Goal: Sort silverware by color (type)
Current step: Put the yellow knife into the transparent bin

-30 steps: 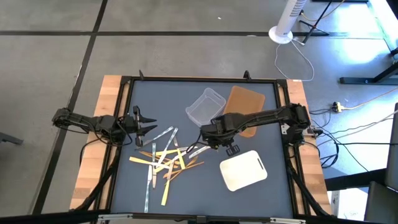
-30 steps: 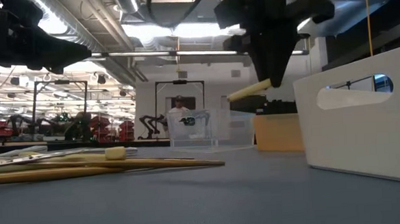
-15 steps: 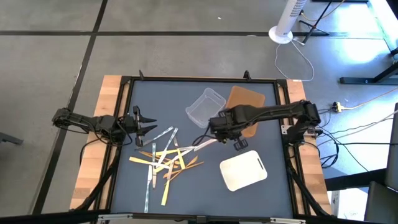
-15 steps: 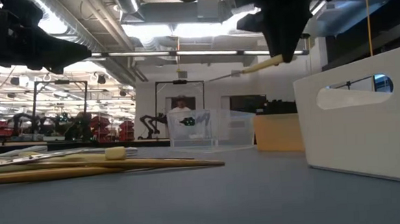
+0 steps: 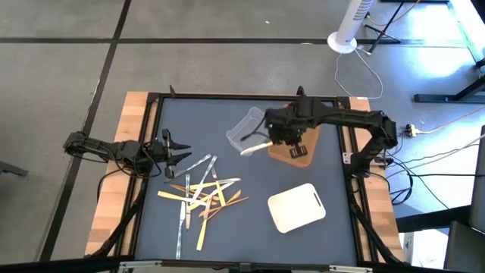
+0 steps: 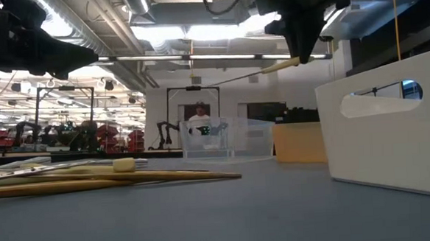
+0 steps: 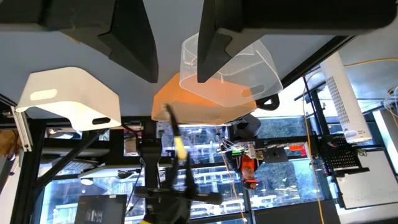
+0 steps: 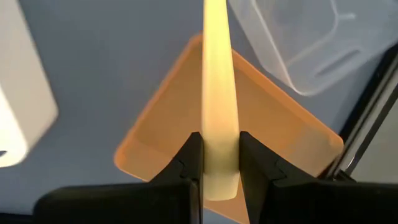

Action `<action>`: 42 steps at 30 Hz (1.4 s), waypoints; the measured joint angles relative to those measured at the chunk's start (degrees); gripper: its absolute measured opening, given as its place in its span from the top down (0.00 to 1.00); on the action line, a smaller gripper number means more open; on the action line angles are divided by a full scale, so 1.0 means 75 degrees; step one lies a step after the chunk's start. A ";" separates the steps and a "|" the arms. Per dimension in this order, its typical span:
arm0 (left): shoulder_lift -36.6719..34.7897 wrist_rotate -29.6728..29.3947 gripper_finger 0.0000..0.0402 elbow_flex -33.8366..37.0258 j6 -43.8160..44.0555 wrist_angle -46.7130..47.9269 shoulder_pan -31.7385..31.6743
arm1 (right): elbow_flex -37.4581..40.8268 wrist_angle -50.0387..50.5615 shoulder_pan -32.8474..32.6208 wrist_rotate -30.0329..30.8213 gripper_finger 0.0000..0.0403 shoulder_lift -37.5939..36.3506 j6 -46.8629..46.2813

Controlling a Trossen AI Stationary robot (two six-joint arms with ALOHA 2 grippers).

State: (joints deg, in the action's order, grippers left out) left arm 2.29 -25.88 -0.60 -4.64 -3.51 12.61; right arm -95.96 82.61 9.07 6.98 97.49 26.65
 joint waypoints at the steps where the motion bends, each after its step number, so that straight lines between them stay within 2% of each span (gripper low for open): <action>1: 0.0002 -0.0001 0.74 0.0000 0.0000 0.0000 0.0000 | 0.0000 0.0000 0.0166 0.0000 0.87 0.0000 0.0127; 11: 0.0002 -0.0001 0.74 0.0000 0.0000 0.0000 -0.0001 | 0.0000 -0.0346 0.1604 -0.0006 0.86 0.0000 0.1085; 16: 0.0000 -0.0002 0.74 0.0000 0.0000 0.0000 0.0000 | 0.0000 -0.0722 0.1968 -0.0004 0.86 0.0129 0.1507; 27: -0.0001 -0.0001 0.74 0.0000 0.0002 0.0000 -0.0001 | 0.0000 -0.1160 0.1805 0.0143 0.86 0.0828 0.1976; 42: -0.0001 -0.0001 0.74 0.0000 0.0000 0.0002 0.0001 | 0.0000 -0.1565 0.1790 0.0195 0.86 0.1612 0.1913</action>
State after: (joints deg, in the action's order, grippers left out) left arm 2.28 -25.89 -0.60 -4.64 -3.49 12.62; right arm -95.96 70.87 22.50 8.44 109.59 40.99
